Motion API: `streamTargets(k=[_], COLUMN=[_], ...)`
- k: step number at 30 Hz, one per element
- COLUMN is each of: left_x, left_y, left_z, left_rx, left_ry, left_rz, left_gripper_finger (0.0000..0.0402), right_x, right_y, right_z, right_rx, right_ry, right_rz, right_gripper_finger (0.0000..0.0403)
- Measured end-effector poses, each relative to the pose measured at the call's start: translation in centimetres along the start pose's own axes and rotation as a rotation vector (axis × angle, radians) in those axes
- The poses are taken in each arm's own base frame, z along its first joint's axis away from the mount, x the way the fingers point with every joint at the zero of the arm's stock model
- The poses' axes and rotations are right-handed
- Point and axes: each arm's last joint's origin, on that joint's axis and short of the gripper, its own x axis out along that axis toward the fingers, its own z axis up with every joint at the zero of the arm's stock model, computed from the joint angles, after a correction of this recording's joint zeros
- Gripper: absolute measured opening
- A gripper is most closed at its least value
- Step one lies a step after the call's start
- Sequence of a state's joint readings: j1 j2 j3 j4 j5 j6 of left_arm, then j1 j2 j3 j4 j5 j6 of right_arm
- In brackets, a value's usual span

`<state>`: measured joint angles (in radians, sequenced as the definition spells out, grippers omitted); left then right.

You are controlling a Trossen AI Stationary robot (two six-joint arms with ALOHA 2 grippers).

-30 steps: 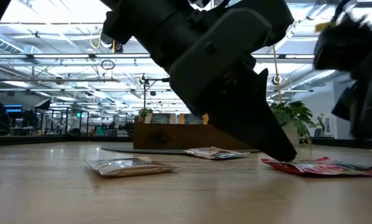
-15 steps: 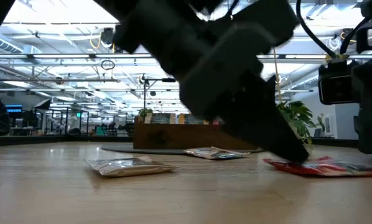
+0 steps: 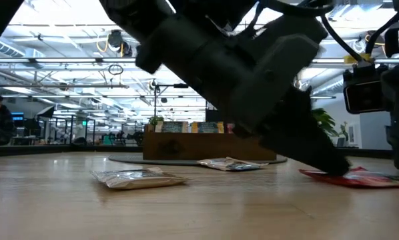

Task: Pick & Place Tea
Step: Put the red tea bag into the right section of the wooden organizer

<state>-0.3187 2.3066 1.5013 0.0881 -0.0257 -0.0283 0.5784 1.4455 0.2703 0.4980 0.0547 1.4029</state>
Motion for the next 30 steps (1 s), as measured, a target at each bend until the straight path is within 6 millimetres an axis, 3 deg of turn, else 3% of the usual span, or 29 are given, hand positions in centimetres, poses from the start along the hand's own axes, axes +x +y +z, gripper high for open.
streamTargets(k=[12,30], left_x=[0.9,0.9], left_y=[0.8,0.7], left_z=[-0.4,-0.5], left_rx=[-0.037,-0.039], left_ry=[-0.031,-0.031], left_rz=[-0.017,-0.06], left_gripper_finger=[0.0012,0.0012], right_x=[0.8,1.2], right_y=[-1.4,-0.4], right_z=[-0.4,0.9], right_rx=[0.088,0.012], right_ry=[0.017,0.167], right_rz=[-0.119,-0.289], right_gripper_finger=[0.0149,0.0116])
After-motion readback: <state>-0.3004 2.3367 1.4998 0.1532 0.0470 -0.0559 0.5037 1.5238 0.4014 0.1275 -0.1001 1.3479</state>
